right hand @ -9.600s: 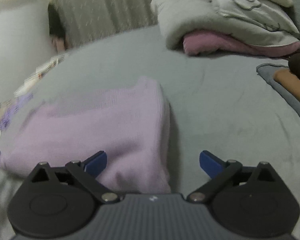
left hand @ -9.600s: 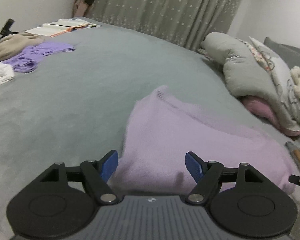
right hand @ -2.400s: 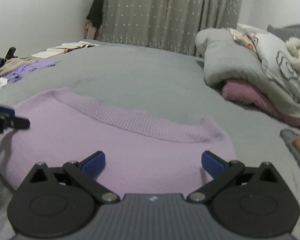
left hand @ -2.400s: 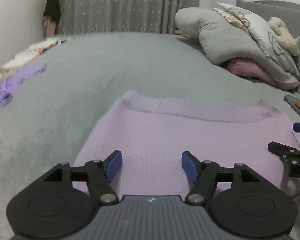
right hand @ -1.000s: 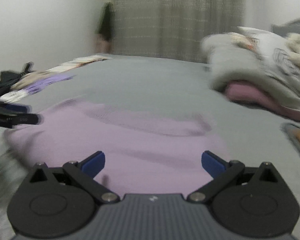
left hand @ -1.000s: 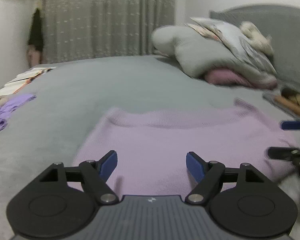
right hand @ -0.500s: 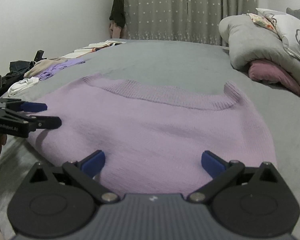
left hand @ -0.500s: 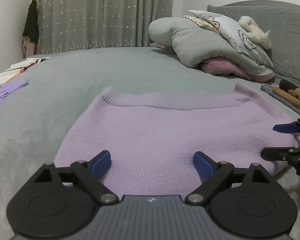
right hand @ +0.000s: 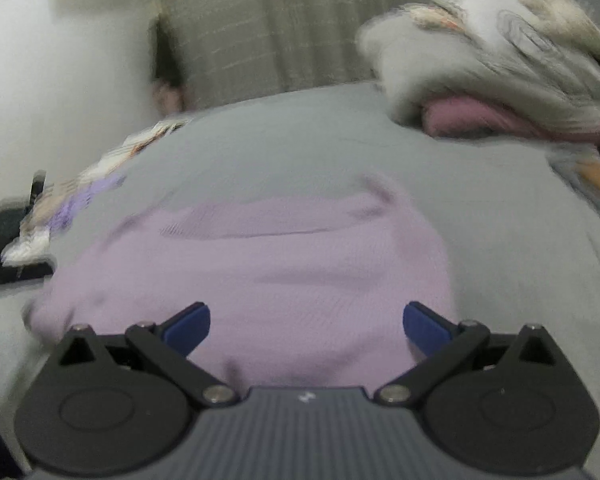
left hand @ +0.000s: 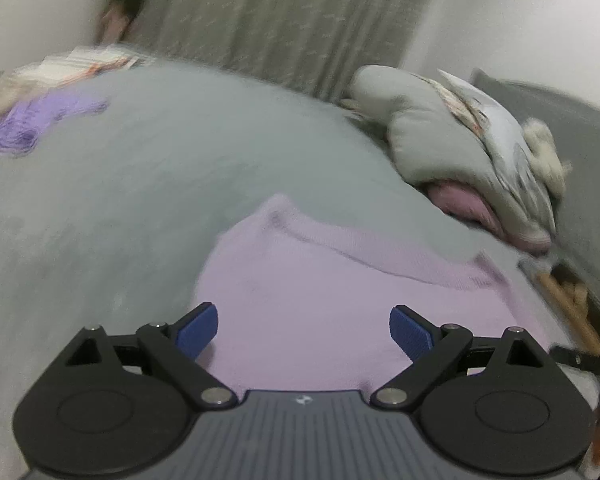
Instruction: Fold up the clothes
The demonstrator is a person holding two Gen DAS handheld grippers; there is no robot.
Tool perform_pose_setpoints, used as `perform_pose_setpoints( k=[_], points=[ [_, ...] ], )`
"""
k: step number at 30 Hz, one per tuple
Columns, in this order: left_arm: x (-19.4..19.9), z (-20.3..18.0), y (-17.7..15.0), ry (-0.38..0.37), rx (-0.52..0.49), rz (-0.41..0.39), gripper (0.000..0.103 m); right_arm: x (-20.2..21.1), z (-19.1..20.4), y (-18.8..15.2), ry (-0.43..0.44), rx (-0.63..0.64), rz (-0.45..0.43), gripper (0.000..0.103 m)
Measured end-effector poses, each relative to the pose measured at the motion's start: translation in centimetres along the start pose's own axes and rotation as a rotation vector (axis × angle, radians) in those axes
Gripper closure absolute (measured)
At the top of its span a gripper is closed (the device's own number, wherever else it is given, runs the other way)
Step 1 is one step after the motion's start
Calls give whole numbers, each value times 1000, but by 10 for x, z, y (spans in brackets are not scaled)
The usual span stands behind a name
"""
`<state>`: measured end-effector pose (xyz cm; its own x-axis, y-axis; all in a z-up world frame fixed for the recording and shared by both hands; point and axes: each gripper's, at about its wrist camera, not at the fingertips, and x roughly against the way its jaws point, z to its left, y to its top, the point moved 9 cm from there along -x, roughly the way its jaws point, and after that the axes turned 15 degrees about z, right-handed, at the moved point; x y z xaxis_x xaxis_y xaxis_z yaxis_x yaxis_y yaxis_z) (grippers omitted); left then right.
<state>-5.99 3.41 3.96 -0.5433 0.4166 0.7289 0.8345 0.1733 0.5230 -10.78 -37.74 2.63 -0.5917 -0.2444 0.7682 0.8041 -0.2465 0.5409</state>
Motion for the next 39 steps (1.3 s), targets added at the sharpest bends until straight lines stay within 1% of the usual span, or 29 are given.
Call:
perform_pose_setpoints(
  k=[1,2,5,7,8,10,12,15,18,19,22,25,28,31,35,39],
  points=[
    [2,8,-2,-6,32,8,10,7,-16,-1,23,-75,6,0],
    [3,13,-3,-7,50,12,10,12,-31,-2,27,-130,10,0],
    [0,34,-9,32,108,20,10,21,-63,-5,29,-245,17,0],
    [-8,44,-16,56,137,45,10,22,-83,-11,95,-357,36,0],
    [-15,46,-20,41,155,67,10,20,-89,-15,147,-410,49,0],
    [-28,46,-28,-10,192,122,10,16,-99,-21,241,-506,71,0],
    [-35,43,-32,-38,209,130,7,9,-98,-24,263,-520,88,0],
    [-41,36,-31,-77,213,155,7,0,-91,-24,263,-490,91,0],
    [-47,30,-32,-150,246,187,7,-11,-81,-23,289,-482,96,0],
    [-48,28,-32,-163,250,194,6,-14,-79,-21,286,-478,94,0],
    [-50,24,-33,-168,248,199,4,-23,-71,-19,276,-460,92,0],
    [-54,20,-31,-193,277,195,2,-29,-65,-15,272,-470,73,0],
    [-58,19,-29,-195,306,189,2,-35,-60,-14,251,-491,42,0],
    [-62,18,-25,-178,319,181,2,-35,-59,-15,238,-515,22,0],
    [-65,13,-26,-128,289,168,1,-38,-60,-15,253,-557,9,0],
    [-66,13,-26,-106,287,151,1,-42,-59,-14,253,-565,4,0]
  ],
)
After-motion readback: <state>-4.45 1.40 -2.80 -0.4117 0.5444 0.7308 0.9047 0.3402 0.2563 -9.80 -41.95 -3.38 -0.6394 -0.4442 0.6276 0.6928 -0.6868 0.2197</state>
